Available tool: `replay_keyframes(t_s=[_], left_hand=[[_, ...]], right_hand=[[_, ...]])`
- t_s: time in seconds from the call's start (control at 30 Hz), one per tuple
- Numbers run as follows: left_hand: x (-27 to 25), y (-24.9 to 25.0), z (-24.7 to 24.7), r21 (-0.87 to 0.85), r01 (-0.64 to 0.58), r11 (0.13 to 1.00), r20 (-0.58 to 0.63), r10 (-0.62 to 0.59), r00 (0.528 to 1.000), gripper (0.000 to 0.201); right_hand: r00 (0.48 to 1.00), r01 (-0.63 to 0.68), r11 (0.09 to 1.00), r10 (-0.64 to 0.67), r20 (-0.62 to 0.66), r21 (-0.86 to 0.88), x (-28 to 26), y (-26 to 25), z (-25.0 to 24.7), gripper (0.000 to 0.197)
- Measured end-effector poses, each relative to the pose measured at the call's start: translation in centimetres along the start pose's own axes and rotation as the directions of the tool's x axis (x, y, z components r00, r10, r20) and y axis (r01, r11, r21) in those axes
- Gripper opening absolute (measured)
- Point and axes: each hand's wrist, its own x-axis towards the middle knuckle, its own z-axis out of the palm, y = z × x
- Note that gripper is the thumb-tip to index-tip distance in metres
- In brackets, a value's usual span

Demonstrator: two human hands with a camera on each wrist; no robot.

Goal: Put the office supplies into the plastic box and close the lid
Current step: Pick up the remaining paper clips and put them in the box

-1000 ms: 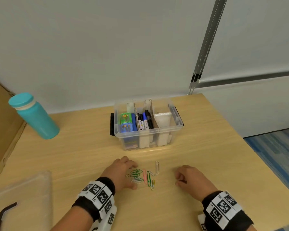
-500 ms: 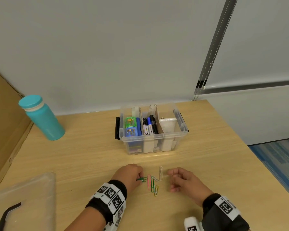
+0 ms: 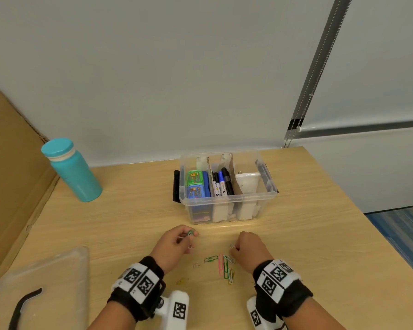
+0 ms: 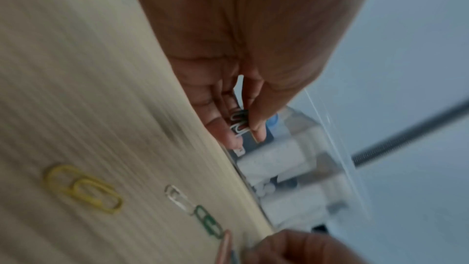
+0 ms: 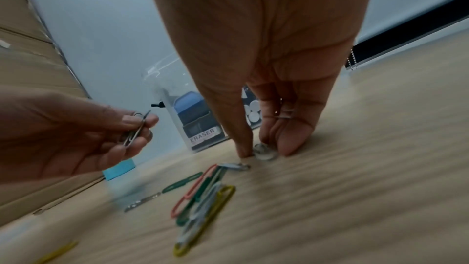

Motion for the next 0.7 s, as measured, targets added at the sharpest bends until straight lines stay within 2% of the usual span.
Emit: replay_keyframes(t_s=[0.07,0.17,0.2,0.3,0.37,0.43,0.5,0.53,0.57,0.6,0.63,0.7], left_hand=[[-0.4,0.2,-0.6,-0.24,0.075,0.968,-0.025,-0.084,0.996,0.019],[-0.8,0.2,-1.1,-0.44,0.131,0.888,-0.015,-0.153,0.988,0.022],[-1.0,0.2,-1.2,-0.487,0.148,0.861,-0.014,-0.176,0.984,0.024],[-1.4,0.0,-1.4,-0.591,0.181,0.786,-0.047,-0.258,0.965,0.026],[-1.6,-0.4,-1.5,-0.594,0.183,0.783,-0.108,-0.303,0.947,0.027],[-1.7,-0.7,-1.8,-0.538,0.209,0.817,-0.139,-0.331,0.933,0.027],[-1.5,-0.9,-2.0,-0.438,0.257,0.861,-0.117,-0.338,0.934,0.021],[-1.4,-1.2,-2.0,-0.322,0.268,0.908,-0.089,-0.311,0.946,0.017],[-1.5,-1.5,-2.1,-0.123,0.249,0.961,-0.05,-0.257,0.965,0.015],[-1.6,-1.6,-2.1,0.102,0.194,0.976,-0.009,-0.194,0.981,0.016],[-1.7,-1.7,-2.1,0.276,0.126,0.953,0.032,-0.14,0.99,0.016],[-2.0,-1.5,-1.8,0.438,0.087,0.895,0.09,-0.14,0.986,0.026]], right_hand=[[1.0,0.013,0.998,-0.012,0.017,-0.06,0.2,-0.4,0.1,0.035],[0.999,0.042,0.994,-0.042,0.004,-0.101,-0.3,-0.9,-0.3,0.003],[0.999,0.043,0.994,-0.043,-0.001,-0.097,-0.4,-0.8,-0.4,0.01],[0.999,0.048,0.997,-0.048,-0.004,0.052,-0.6,0.1,-0.9,0.005],[0.999,0.029,0.972,-0.034,0.019,0.231,-0.7,0.8,-1.2,0.005],[0.998,-0.045,0.864,0.021,0.053,0.502,-0.8,1.2,-1.3,0.016],[0.984,-0.177,0.608,0.114,0.135,0.774,-1.0,1.0,-1.5,0.025],[0.974,-0.224,0.479,0.122,0.188,0.849,-1.3,0.9,-1.7,0.026],[0.971,-0.241,0.414,0.096,0.221,0.878,-1.6,0.9,-1.8,0.026],[0.972,-0.231,0.427,0.058,0.228,0.874,-1.7,1.1,-1.8,0.026],[0.977,-0.189,0.52,0.017,0.211,0.833,-1.8,1.3,-1.7,0.026],[0.988,-0.031,0.81,-0.066,0.143,0.586,-2.1,1.4,-1.4,0.024]])
